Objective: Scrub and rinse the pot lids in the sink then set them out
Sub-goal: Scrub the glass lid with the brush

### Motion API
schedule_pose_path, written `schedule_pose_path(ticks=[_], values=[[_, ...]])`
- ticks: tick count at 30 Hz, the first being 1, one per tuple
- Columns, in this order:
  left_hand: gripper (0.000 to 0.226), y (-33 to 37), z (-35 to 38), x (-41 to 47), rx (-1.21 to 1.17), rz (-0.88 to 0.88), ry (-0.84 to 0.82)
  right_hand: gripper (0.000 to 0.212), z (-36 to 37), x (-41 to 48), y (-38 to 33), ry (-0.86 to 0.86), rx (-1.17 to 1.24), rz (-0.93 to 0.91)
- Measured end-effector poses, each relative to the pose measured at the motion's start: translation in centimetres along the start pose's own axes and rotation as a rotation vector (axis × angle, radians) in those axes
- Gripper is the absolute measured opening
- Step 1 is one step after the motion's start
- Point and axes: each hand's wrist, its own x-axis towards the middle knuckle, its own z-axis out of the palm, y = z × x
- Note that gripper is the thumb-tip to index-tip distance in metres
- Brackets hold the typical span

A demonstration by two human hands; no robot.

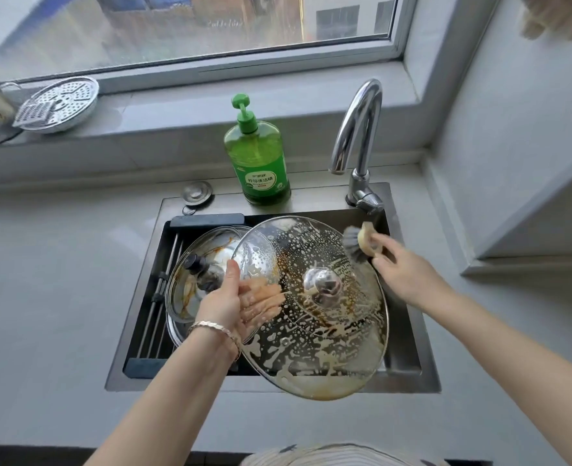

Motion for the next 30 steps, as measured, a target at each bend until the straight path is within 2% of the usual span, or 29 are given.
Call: schedule_pose_path(ticks=[2,3,6,10,14,17,22,25,28,30], values=[[0.052,0.0,0.4,0.1,0.004,-0.027,-0.012,0.054,0.0,-1.1,-2.0,0.047,0.109,-0.047],[0.052,0.0,0.5,0.2,0.009,-0.035,-0.029,0.056,0.1,-1.7,-2.9,0.010,0.117,-0.071],[0.050,0.9,1.2,0.1,0.062,-0.074,-0.090,0.050,1.0,-3.0,-4.4,-0.092,0.021,-0.145],[0.050,3.2,1.2,0.9,0.171,-0.147,-0.167,0.038,1.8,-2.9,-4.6,-0.075,0.011,-0.186],[0.039,4.4,0.9,1.9,0.115,-0.086,-0.254,0.034,3.1,-1.9,-5.0,0.021,0.192,-0.018],[0.034,3.1,1.2,1.4,0.138,0.036,-0.182,0.031,3.5,-0.7,-5.6,0.091,0.360,0.137],[0.044,-1.2,1.9,-0.4,0.037,0.006,-0.123,0.038,3.8,0.6,-7.2,0.085,0.718,0.298],[0.051,-0.8,2.1,-0.2,-0.067,0.053,-0.021,0.043,4.0,0.6,-7.2,0.058,0.670,0.166],[0.066,-0.3,1.2,1.5,-0.116,0.054,0.137,0.044,3.1,-1.1,-5.4,0.141,0.279,-0.121],[0.079,-0.6,0.6,2.6,-0.120,0.056,0.219,0.049,2.9,-3.1,-3.7,0.093,0.116,-0.365]])
